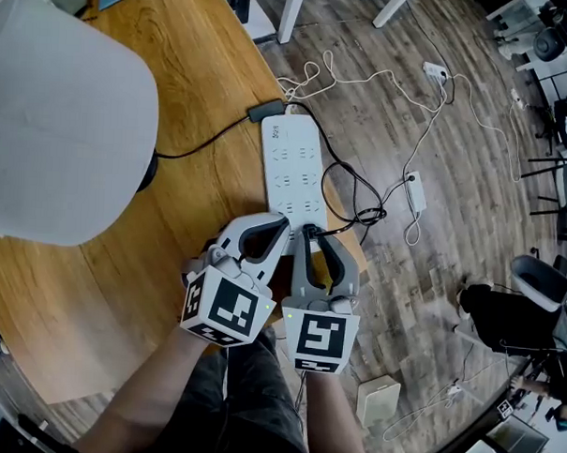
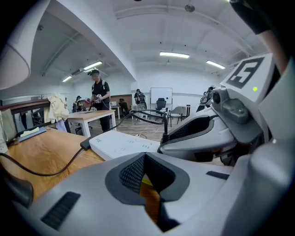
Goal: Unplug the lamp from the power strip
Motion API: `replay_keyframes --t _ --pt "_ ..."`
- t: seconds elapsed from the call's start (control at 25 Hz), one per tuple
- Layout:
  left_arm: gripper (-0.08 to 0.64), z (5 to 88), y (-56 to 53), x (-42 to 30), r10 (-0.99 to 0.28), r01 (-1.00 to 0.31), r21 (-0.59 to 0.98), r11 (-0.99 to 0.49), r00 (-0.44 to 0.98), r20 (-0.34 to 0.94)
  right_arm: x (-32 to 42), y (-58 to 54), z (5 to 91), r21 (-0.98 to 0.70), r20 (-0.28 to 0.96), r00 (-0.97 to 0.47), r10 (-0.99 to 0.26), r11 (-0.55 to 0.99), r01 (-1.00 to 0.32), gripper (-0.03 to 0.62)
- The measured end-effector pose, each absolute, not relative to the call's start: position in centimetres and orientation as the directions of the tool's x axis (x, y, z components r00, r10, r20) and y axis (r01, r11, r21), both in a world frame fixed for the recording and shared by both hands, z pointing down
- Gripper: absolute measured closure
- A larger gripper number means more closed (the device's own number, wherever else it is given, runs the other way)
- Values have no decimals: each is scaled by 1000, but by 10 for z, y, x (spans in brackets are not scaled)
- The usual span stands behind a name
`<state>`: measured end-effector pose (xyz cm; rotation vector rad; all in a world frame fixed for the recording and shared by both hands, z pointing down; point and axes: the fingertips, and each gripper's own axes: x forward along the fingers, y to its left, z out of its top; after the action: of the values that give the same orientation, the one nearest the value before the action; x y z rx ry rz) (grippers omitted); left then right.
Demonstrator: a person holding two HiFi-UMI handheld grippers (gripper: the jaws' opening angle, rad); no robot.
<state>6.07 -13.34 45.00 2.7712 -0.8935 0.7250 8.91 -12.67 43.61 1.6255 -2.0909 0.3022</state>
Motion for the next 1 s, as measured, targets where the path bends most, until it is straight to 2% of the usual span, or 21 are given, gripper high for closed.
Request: replay_keyframes --t 0.08,0.16,0.36,0.52,0.6,0.72,0.88,0.92,1.0 --pt "564 450 -134 61 -513 -581 -14 -814 707 487 87 -126 436 191 493 -171 -853 298 -935 522" --pt "565 450 -134 61 -514 -581 -17 -814 706 487 86 -126 437 161 493 -186 -850 299 -941 520" --pt "565 451 -134 61 -513 -581 -13 -814 708 485 101 -124 441 -282 451 -292 -843 176 -943 522" --pt "565 450 -134 61 -512 -580 -6 -814 713 480 105 -125 439 -424 408 -321 -855 133 -896 518" --pt "565 450 -134 61 -509 -579 -5 -816 713 481 104 -125 439 -347 420 -299 -857 152 -925 520" --pt "565 450 -134 61 -507 -577 -6 -816 712 486 98 -125 437 -122 465 -237 -853 203 -972 528" --pt "565 449 -134 60 -506 -578 -6 -816 708 492 87 -126 429 126 478 -178 -860 268 -955 528" --pt "565 449 -133 60 -504 -577 -5 -817 709 493 87 -126 428 136 478 -180 -860 275 -952 528" --pt "565 449 -133 61 -501 -572 -11 -820 709 497 91 -125 431 32 478 -207 -854 252 -967 528"
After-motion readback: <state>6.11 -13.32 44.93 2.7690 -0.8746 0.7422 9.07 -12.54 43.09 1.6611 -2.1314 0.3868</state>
